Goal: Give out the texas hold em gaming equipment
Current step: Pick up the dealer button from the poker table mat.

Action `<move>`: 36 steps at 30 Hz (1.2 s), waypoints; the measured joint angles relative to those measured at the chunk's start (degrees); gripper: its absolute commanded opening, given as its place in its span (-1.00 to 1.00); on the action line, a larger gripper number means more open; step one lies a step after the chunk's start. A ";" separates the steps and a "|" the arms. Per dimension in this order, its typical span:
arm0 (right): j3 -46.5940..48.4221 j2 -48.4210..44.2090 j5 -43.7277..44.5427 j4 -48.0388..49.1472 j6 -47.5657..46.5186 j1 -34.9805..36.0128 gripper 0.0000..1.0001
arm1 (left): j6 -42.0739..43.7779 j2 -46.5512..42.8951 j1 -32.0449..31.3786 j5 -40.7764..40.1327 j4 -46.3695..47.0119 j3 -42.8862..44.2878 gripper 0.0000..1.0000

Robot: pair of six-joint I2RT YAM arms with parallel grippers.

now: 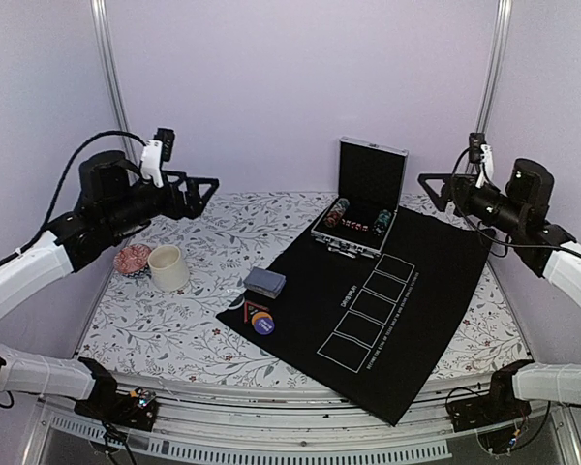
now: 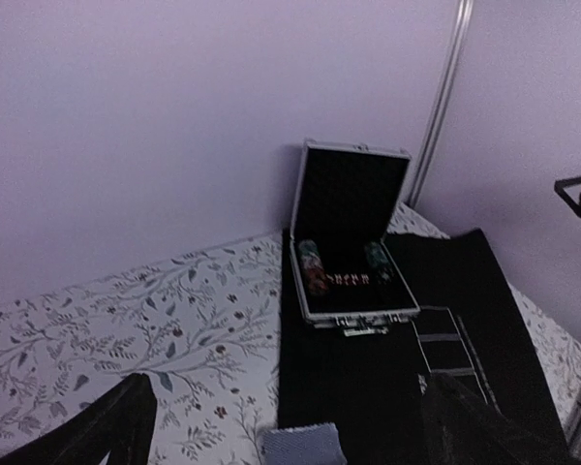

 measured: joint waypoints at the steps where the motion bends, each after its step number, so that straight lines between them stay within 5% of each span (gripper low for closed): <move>1: 1.11 1.16 1.16 -2.71 -0.33 3.02 0.98 | -0.04 0.92 -1.99 0.76 -2.84 0.00 0.96; 13: 15.26 21.70 14.23 -26.12 -3.91 25.68 0.98 | -3.48 11.82 -7.58 4.76 -21.07 -3.69 0.96; 26: 20.48 32.79 19.96 -36.83 -3.76 29.24 0.98 | -3.54 28.06 -7.58 1.03 -27.74 -1.97 0.90; 36: 23.28 37.92 25.14 -42.38 -0.17 34.01 0.98 | -3.32 28.13 -10.62 1.57 -28.39 -1.95 0.91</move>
